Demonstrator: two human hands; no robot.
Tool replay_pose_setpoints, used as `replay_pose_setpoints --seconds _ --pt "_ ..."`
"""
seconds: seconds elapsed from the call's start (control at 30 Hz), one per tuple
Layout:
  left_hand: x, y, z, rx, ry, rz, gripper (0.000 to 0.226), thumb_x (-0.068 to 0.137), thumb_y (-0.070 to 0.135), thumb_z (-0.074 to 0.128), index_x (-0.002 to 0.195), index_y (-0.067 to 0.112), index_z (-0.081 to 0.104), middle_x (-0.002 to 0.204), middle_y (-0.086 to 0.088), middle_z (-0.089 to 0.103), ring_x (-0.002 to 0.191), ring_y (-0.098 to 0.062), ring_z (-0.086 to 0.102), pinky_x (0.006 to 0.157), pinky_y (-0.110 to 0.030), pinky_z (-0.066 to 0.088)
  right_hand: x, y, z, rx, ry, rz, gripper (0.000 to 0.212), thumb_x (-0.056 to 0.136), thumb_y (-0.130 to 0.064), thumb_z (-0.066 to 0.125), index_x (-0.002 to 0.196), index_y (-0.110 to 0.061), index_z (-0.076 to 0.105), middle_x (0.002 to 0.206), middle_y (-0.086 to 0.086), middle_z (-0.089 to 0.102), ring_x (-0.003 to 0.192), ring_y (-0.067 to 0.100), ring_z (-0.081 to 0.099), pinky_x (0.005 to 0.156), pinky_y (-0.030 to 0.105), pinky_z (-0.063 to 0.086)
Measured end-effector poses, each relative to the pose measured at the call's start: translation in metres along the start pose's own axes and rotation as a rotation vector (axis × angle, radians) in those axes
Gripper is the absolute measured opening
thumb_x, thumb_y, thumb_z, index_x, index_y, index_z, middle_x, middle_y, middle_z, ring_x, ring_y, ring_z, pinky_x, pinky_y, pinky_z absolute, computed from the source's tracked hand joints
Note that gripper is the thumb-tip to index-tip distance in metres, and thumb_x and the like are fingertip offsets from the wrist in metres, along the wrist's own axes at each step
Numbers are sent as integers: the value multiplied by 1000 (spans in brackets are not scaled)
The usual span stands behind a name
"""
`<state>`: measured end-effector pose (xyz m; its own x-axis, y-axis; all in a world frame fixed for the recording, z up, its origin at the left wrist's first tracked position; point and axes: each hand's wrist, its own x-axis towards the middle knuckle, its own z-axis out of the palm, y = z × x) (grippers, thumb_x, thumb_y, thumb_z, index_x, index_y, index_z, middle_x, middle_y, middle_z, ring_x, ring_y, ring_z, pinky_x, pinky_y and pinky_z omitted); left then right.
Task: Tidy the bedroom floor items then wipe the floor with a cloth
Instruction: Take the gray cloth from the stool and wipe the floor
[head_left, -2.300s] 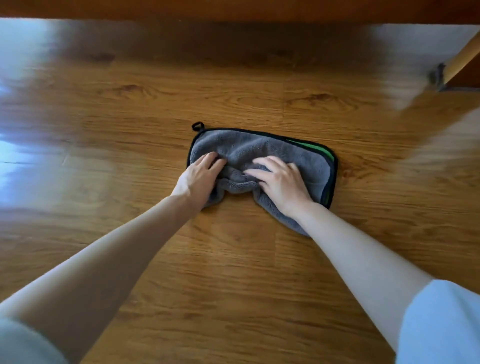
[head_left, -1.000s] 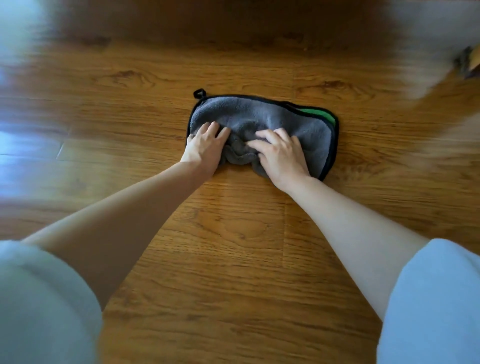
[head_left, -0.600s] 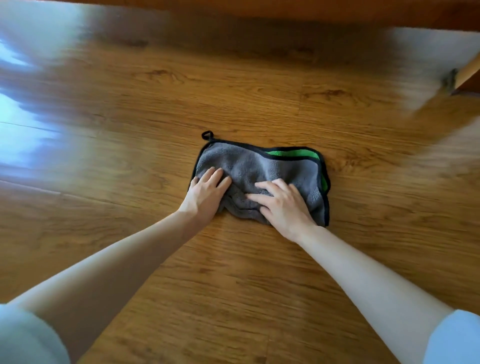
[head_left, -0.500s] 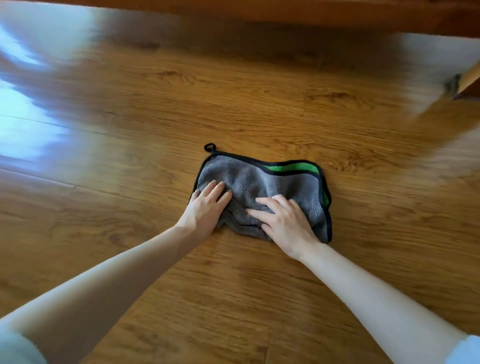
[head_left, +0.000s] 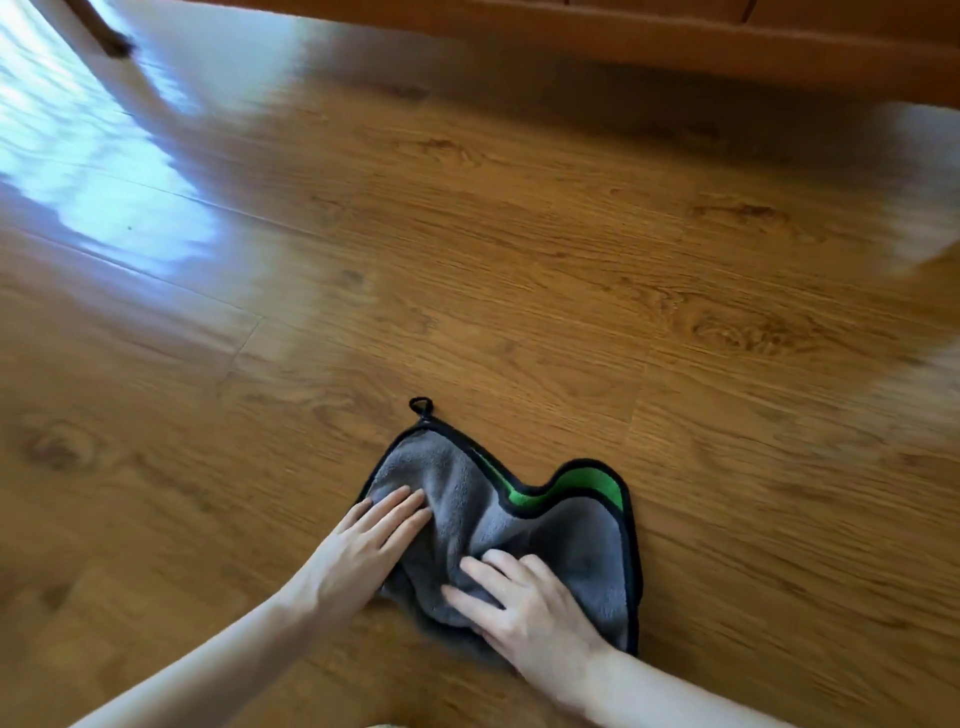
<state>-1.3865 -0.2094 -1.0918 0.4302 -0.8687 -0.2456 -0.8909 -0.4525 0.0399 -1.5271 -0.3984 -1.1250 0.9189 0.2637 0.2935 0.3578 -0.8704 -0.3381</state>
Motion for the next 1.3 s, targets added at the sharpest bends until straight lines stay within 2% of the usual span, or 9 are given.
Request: replay_pose_setpoints --seconds 0.23,0.33,0.5,0.6,0.7,0.8,0.9,1.13,1.3 --pt "-53 -15 15 7 -21 -70 90 63 23 67 144 14 28 140 -3 46 141 -17 19 101 -33 29 18 -21 15 35 -124 -87 43 76 -42 55 118 -36 57 122 -4 60 106 14 55 73 23 47" --pt "-55 -25 13 -1 23 -125 86 74 20 44 150 14 4 146 -3 33 145 -14 3 101 -33 30 28 -8 13 4 -229 -73 54 76 -55 48 126 -37 51 131 -4 55 114 14 52 81 25 46" --pt "-18 -44 1 13 -101 -195 117 42 27 88 141 4 30 136 -9 51 125 -24 49 93 -33 49 60 19 18 -44 -233 50 50 84 -56 35 129 -39 50 136 -2 52 115 15 49 82 29 46" --pt "21 -63 -8 9 -82 -249 113 36 22 92 135 3 41 131 -13 56 116 -27 57 80 -37 56 89 41 15 -56 -213 149 50 83 -53 33 125 -38 56 133 -1 55 112 17 53 79 29 49" --pt "69 -75 -24 -36 -107 -281 95 76 17 72 142 9 4 154 -12 14 142 -28 21 111 -36 32 115 67 14 -104 -177 218 49 83 -49 34 124 -36 58 132 0 56 112 18 57 79 30 49" --pt "114 -91 -32 2 -103 -293 74 97 13 39 138 13 -23 145 2 -27 144 -20 -13 118 -34 7 141 98 12 -157 -123 262 44 81 -47 58 122 -34 60 129 2 58 111 20 58 78 32 50" --pt "159 -110 -37 29 -78 -297 68 99 13 32 145 11 -17 154 -3 -21 144 -20 -12 118 -35 8 164 132 9 -183 -101 321 48 77 -45 70 122 -32 61 129 4 59 112 24 59 80 35 50" --pt "242 -150 -53 112 -107 -228 70 98 16 36 147 11 -14 157 -5 -15 145 -21 -9 116 -38 13 205 185 8 -205 -52 423 50 88 -44 29 124 -27 60 129 5 58 115 27 54 83 43 47" --pt "292 -167 -68 52 -47 -257 73 95 15 43 149 13 -6 158 -3 -8 145 -21 -4 116 -41 14 240 225 5 -209 -2 481 39 92 -37 47 128 -25 56 134 7 53 122 28 46 89 46 40"
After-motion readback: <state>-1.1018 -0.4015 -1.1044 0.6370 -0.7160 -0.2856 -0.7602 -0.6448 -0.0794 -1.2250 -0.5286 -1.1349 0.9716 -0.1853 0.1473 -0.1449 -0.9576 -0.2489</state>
